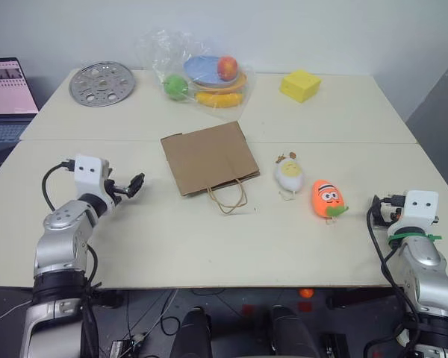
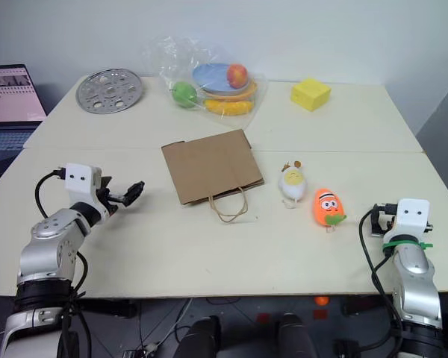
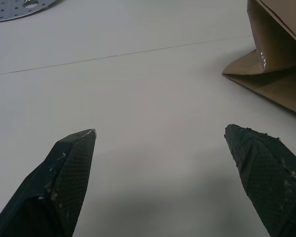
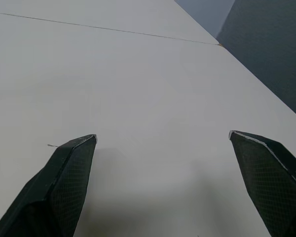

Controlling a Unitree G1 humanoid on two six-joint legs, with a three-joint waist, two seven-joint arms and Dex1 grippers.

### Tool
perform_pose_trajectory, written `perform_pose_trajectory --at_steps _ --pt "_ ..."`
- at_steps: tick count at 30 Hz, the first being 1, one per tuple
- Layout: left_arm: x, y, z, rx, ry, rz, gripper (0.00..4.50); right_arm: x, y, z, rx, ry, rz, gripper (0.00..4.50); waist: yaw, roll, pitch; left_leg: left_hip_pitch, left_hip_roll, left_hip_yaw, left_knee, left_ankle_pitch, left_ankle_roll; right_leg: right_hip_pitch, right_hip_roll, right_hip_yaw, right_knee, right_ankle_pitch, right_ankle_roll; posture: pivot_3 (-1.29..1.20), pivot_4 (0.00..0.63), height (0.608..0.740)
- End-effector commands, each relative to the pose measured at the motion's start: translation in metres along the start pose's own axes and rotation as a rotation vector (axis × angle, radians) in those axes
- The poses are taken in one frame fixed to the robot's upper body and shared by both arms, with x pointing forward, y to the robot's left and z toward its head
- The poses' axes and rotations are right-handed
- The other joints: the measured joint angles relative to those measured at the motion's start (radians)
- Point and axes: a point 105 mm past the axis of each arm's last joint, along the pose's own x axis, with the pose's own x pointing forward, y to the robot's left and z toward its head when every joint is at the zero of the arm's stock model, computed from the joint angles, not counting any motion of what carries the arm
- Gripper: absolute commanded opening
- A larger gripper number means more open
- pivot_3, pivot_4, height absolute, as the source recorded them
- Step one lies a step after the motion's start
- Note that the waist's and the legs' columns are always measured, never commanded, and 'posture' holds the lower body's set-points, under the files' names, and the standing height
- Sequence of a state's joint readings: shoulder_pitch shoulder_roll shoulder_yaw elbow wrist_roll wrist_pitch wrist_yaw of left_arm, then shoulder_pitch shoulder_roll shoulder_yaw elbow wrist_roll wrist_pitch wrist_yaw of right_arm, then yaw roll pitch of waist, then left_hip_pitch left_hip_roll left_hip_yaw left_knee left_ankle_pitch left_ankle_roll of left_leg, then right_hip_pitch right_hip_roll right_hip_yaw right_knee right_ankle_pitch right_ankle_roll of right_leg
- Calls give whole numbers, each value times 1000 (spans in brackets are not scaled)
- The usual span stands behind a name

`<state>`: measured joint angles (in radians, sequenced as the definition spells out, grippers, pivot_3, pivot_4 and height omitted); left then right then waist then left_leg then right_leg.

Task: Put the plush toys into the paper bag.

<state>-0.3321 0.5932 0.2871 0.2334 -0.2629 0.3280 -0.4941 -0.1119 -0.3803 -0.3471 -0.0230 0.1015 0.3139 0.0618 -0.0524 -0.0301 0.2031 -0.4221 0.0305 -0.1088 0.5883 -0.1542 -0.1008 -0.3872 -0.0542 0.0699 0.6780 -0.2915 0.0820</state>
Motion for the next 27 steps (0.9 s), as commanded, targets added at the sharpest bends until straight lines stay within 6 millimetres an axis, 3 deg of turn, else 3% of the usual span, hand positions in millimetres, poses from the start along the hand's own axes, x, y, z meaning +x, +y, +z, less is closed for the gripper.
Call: perform_pose_trajectory --at_steps 1,22,27 --pt "-4 -7 14 41 -43 -30 4469 5 -4 18 -8 -54 3 4500 0 0 0 0 0 0 0 0 0 0 0 0 0 0 0 0 150 740" --pt "-19 -21 36 46 -127 -139 4469 7 -4 32 -28 -90 65 4500 -1 0 0 0 0 0 0 0 0 0 0 0 0 0 0 0 150 740" --pt "-36 -51 65 152 -187 -336 4469 -14 30 87 46 -252 411 4500 -2 0 0 -1 0 0 0 0 0 -1 0 0 0 0 0 0 150 740"
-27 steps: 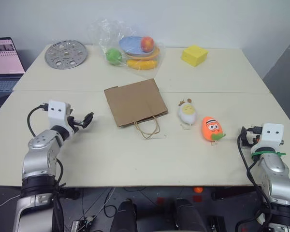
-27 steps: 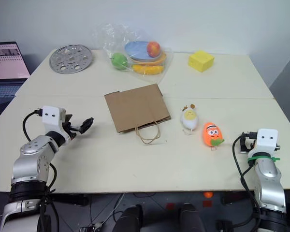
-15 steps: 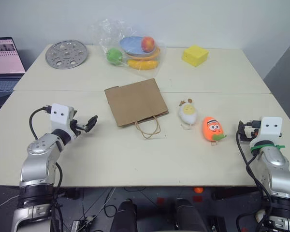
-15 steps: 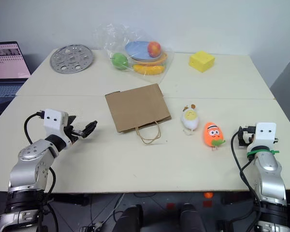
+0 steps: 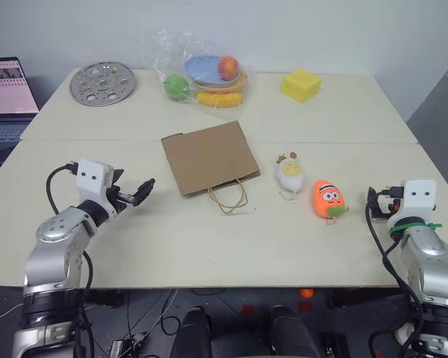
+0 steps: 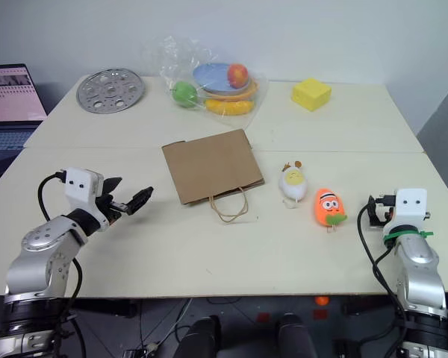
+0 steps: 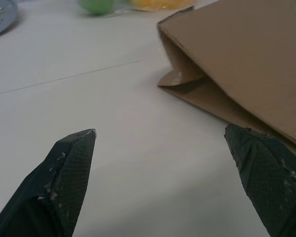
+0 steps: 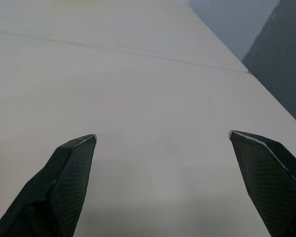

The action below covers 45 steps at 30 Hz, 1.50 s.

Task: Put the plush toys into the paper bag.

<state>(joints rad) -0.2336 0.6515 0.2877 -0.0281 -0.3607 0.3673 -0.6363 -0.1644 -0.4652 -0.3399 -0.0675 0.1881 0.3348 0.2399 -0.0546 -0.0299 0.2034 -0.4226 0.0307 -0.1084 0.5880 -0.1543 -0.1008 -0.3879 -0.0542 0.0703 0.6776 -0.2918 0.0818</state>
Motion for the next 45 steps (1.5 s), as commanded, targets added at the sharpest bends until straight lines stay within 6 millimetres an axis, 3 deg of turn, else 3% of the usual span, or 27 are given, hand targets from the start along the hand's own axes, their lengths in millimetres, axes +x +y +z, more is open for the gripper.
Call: perform_pose_trajectory --at_steps 1,5,9,16,20,23,35,39,41,45 --pt "-5 -35 39 130 -77 -211 4469 -18 35 61 37 -170 336 4500 0 1 1 0 0 0 0 0 0 0 0 0 0 0 0 0 150 740" --pt "-1 -77 46 286 -58 -425 4469 -43 72 74 2 -145 622 4500 7 1 0 0 0 0 0 0 0 1 0 0 -2 -3 3 0 150 740" --pt "15 -120 40 495 -57 -597 4469 -68 109 82 -16 -121 833 4500 15 1 0 -1 0 0 1 0 0 1 0 0 -3 -6 -3 0 150 740" --pt "28 -146 30 584 -90 -690 4469 -75 127 93 38 -128 865 4500 19 1 1 -2 0 1 2 0 0 0 0 0 -3 -5 -1 0 150 740" --pt "53 -160 17 666 -88 -704 4469 -80 129 91 64 -134 788 4500 30 1 0 -3 0 -1 1 0 0 0 0 -1 -3 -3 3 0 150 740" --pt "57 -164 15 656 -100 -725 3895 -80 122 87 58 -126 738 4500 28 1 0 -7 -1 -1 2 0 1 -1 0 -1 -8 -2 4 0 150 740" --pt "62 -178 14 660 -136 -773 127 -78 123 85 56 -127 720 4500 23 1 0 -8 0 -1 2 -1 1 0 0 -1 -13 4 3 0 150 740" --pt "60 -180 20 588 -137 -786 30 -77 125 81 45 -113 728 4500 23 1 0 -8 0 -1 2 -1 1 0 0 -1 -13 4 3 0 150 740" --pt "65 -164 44 307 -130 -735 30 -74 135 70 13 -69 761 4500 22 1 0 -8 0 -1 2 -1 1 0 0 -2 -13 5 3 0 150 740" --pt "57 -139 83 -37 -121 -777 30 -62 151 57 7 -40 776 4500 19 1 0 -8 0 -2 4 0 1 0 0 -2 -12 3 6 0 150 740"
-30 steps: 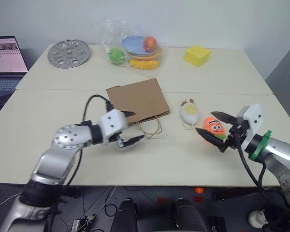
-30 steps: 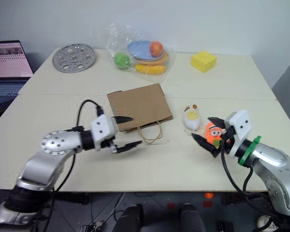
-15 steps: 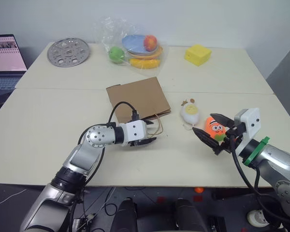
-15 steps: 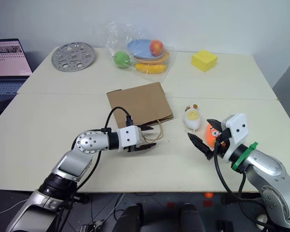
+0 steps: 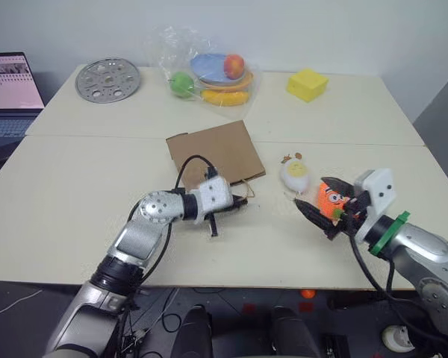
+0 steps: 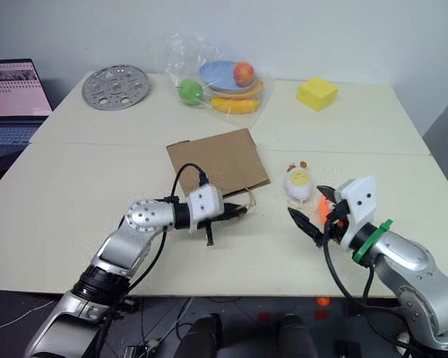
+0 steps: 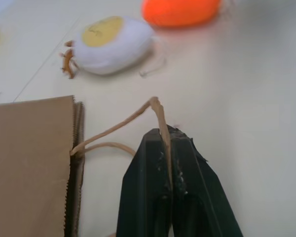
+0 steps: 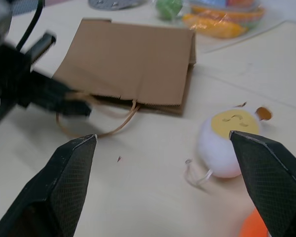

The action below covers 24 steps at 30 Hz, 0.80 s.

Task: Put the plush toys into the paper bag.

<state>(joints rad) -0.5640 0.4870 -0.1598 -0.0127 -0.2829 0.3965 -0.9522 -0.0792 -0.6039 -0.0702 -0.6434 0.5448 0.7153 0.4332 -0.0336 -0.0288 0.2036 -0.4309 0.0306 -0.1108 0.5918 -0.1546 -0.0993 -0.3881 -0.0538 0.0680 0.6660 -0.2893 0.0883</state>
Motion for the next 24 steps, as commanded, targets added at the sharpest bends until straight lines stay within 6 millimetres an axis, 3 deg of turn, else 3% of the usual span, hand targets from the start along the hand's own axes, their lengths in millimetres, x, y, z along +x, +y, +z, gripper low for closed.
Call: perform_pose_trajectory --at_steps 1,4,12,15,21,24 --pt "-27 18 47 -177 -134 -32 30 16 4 2 -23 -32 13 4500 -5 0 0 0 0 0 0 0 0 0 0 0 0 0 0 0 150 740" --pt "-47 27 56 -241 -140 -59 0 33 13 8 -2 -78 62 3952 -19 0 0 0 0 0 0 0 0 0 0 -1 0 0 1 0 150 740" --pt "-60 26 61 -228 -119 -106 0 65 26 23 35 -146 114 1148 -16 0 0 0 0 -2 -1 0 0 0 0 -3 0 3 -3 0 150 740" --pt "-62 29 74 -225 -150 -100 0 94 53 34 44 -172 193 122 -19 0 0 0 0 -2 -1 0 0 0 0 -2 0 3 -4 0 150 740" --pt "-69 21 94 -260 -211 -167 0 143 83 42 92 -172 224 55 -30 0 0 1 1 -3 -1 0 0 -2 1 -3 7 3 -4 0 150 740" --pt "-71 19 100 -256 -221 -174 0 166 89 38 101 -151 197 55 -27 0 0 1 1 -3 -1 0 0 -3 1 -3 10 3 -4 0 150 740"
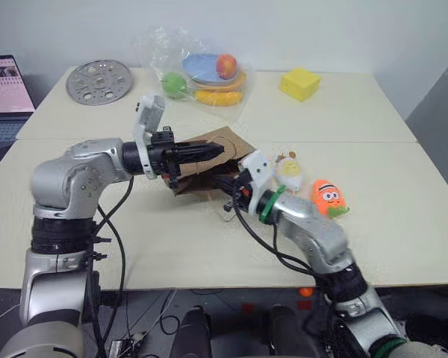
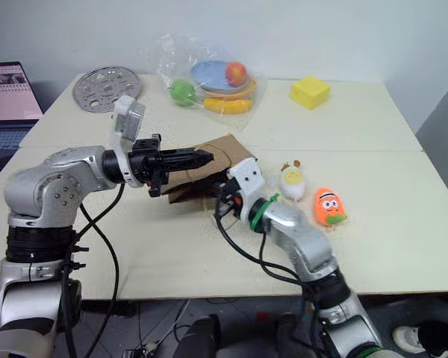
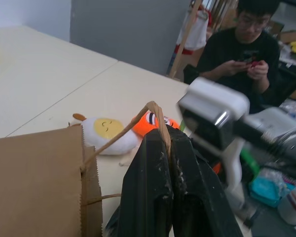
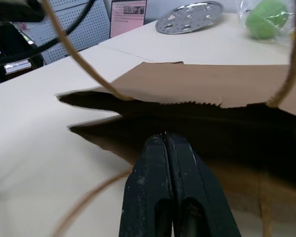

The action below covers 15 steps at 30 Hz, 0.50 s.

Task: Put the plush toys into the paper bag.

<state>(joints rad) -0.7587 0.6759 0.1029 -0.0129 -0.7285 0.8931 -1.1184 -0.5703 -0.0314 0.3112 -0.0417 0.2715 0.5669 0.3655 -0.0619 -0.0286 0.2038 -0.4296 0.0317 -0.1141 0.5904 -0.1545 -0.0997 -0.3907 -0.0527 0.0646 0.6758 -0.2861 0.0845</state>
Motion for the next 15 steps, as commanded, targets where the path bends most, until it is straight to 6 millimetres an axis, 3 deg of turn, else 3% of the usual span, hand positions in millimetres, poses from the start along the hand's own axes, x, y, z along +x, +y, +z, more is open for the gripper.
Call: perform_pose_trajectory --at_steps 1,6,9,15 --pt "-2 -13 23 55 -50 -28 0 21 -4 -2 -33 -10 -53 55 2 0 0 0 0 0 0 0 0 0 0 0 0 0 0 0 150 740" --pt "-3 -16 27 54 -62 -32 0 32 -21 -15 -52 17 -154 55 5 0 0 0 0 0 0 0 0 0 0 0 1 0 0 0 150 740" --pt "-14 3 55 79 -195 93 0 24 -28 -52 -65 169 -170 55 7 0 0 0 0 0 0 0 0 0 0 0 1 0 0 0 150 740" --pt "-38 18 102 124 -417 196 0 9 -31 -72 -71 262 -174 55 3 0 0 2 0 0 0 0 0 0 0 0 3 0 0 0 150 740"
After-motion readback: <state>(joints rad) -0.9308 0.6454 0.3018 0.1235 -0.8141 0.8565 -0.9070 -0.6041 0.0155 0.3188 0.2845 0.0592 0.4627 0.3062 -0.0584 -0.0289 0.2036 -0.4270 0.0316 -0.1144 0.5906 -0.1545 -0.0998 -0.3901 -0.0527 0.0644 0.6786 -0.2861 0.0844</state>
